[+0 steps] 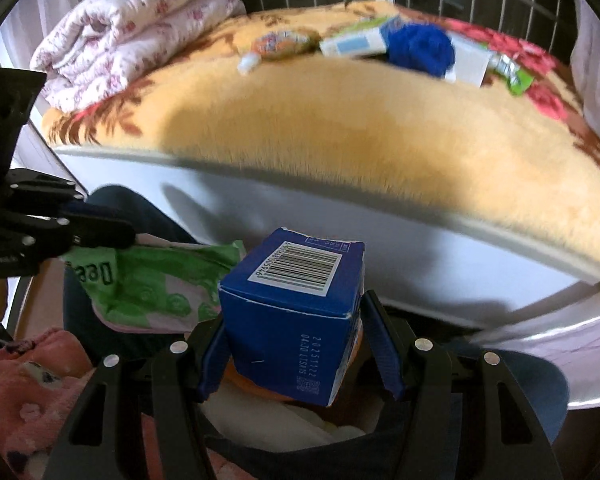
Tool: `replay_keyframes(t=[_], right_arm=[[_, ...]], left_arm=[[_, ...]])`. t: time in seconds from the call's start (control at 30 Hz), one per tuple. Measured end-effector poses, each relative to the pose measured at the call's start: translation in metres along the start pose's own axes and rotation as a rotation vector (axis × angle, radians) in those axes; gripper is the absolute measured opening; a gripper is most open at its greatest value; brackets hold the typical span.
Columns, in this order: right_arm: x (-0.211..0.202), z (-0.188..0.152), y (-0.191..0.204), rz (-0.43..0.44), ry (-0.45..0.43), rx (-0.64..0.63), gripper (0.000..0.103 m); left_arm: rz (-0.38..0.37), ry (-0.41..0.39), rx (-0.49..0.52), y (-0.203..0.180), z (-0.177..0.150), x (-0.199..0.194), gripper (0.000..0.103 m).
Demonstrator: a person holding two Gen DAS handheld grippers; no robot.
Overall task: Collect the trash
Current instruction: 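Carry both items to the orange bin and open both grippers over it, then move both tools back up toward the trash on the bed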
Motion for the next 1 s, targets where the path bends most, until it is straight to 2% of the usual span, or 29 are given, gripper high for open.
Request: replay_keyframes(t=[0.43, 0.5, 0.6, 0.77, 0.9, 1.0], right_arm=[[0.072, -0.006, 0.000, 0.036, 0.188, 0.012, 0.062], [0.080, -0.006, 0.000, 0.032, 0.214, 0.022, 0.079], [0.083, -0.005, -0.002, 0.033, 0.224, 0.028, 0.080], [0.081, -0.007, -0.009, 0.023, 0.229, 0.045, 0.082], [0.079, -0.010, -0.013, 0.013, 0.237, 0.055, 0.082], [0.082, -0.007, -0.013, 0.007, 0.239, 0.065, 0.083]], left_arm=[[0.006, 0.147, -0.089, 0.038, -0.008, 0.073, 0.010], [0.006, 0.155, -0.102, 0.043, -0.009, 0.076, 0.013], [0.043, 0.174, -0.118, 0.051, -0.010, 0.081, 0.031], [0.098, 0.139, -0.131, 0.060, -0.008, 0.074, 0.068], [0.123, 0.140, -0.140, 0.065, -0.009, 0.070, 0.072], [0.140, 0.178, -0.161, 0.071, -0.013, 0.076, 0.075]])
Point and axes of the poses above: each gripper's, at about its wrist camera, not at the fingertips, and x roughly the way its jaws point, y to its left, z to its top, the point moved 2 cm from there along x, roughly the way its jaws point, and after that the axes turned 5 degrees about -z, right-handed, at the moved point
